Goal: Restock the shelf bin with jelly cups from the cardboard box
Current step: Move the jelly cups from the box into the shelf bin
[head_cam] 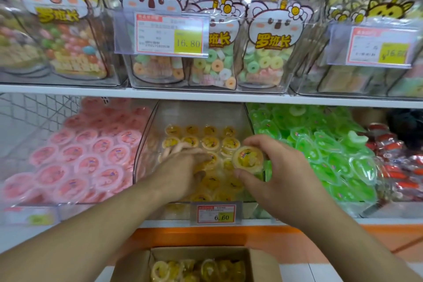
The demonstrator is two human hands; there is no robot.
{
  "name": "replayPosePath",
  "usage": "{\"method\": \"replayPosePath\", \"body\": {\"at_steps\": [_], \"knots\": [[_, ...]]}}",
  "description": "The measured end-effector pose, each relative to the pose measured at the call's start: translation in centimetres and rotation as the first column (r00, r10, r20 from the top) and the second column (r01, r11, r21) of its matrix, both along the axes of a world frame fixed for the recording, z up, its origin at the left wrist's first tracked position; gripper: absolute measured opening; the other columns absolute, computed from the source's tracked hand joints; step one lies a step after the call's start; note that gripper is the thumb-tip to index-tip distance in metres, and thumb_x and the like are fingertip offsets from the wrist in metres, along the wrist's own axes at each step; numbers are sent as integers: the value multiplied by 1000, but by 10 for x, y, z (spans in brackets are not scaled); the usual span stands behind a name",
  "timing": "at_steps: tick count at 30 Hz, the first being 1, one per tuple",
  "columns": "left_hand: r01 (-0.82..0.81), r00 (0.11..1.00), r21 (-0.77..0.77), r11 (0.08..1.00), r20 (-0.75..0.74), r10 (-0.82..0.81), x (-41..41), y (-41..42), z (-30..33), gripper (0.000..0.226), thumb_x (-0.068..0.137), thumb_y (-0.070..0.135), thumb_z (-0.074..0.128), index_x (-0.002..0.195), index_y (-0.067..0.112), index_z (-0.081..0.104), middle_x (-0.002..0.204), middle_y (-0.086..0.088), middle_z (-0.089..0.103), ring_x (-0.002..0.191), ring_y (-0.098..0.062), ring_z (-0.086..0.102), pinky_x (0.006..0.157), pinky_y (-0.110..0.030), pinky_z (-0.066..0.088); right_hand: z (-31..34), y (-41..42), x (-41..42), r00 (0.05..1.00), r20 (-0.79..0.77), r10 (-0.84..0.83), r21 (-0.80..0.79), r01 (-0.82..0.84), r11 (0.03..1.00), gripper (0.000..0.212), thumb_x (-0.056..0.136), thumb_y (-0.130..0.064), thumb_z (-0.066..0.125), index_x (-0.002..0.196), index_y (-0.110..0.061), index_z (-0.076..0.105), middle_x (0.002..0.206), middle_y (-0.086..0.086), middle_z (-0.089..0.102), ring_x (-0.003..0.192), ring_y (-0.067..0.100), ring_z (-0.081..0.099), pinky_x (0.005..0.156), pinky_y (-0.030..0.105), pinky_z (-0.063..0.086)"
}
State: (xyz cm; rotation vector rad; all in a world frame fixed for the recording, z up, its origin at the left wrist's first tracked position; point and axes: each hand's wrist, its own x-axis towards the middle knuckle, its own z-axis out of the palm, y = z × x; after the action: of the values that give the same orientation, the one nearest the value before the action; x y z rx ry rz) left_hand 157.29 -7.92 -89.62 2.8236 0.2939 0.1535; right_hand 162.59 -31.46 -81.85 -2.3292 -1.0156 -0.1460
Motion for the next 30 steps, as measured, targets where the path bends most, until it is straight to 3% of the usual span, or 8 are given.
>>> {"method": "replayPosePath", "body": {"at_steps": [8,12,15,16,18,24,27,30], "knots": [[14,1000,12,1000,-11,-14,0,2,-3,54,97,47,59,149,49,47,157,31,35,143,-7,21,114,-36,8,-3,3,1,1000,-21,-3,-19,3,1000,57,83,-47,81,133,-34,57,120,-21,63,110,1,56,86,7,36],[5,992,-262,965,122,28,1,-6,13,29,102,33,62,129,44,67,134,28,57,131,-3,43,113,-35,35,-4,5,1,997,-78,3,37,0,999,60,80,-46,85,128,-35,51,106,-20,66,99,2,61,82,20,50],[36,969,-756,654,187,163,-5,-22,43,18,104,21,62,111,28,76,102,8,77,95,-13,73,82,-34,57,-3,7,0,997,-83,9,35,-6,999,52,78,-46,87,116,-37,52,98,-20,66,91,1,62,76,27,54],[50,972,-847,529,163,170,-7,-29,53,15,103,17,63,110,20,76,95,1,78,87,-20,76,76,-37,60,-3,8,-1,997,-82,12,40,-9,999,51,77,-47,87,114,-37,53,97,-20,66,90,1,62,75,28,54],[59,984,-907,416,122,127,-14,-39,66,14,97,14,70,110,10,74,90,-7,78,80,-27,76,72,-40,64,-3,9,-2,997,-70,19,57,-15,998,51,75,-49,88,113,-37,55,97,-19,66,90,3,62,75,29,54],[12,986,-906,424,82,147,-20,-42,73,25,84,3,82,108,7,75,89,-15,79,90,-34,78,87,-54,62,0,10,-2,996,-80,42,12,-41,999,62,70,-43,93,121,-39,56,108,-23,63,101,0,57,85,24,50],[13,986,-917,398,77,146,-22,-39,77,27,86,1,78,111,9,72,91,-15,79,83,-31,78,84,-50,64,-1,7,-2,996,-80,37,-8,-38,999,66,79,-29,88,132,-42,51,117,-24,62,114,3,57,96,29,51],[49,987,-902,429,110,118,-25,-40,82,28,85,14,83,111,17,74,99,-11,79,85,-29,78,79,-41,64,-3,6,0,994,-107,-7,34,11,999,55,83,-28,85,125,-41,52,108,-25,65,108,2,59,90,30,51]]}}
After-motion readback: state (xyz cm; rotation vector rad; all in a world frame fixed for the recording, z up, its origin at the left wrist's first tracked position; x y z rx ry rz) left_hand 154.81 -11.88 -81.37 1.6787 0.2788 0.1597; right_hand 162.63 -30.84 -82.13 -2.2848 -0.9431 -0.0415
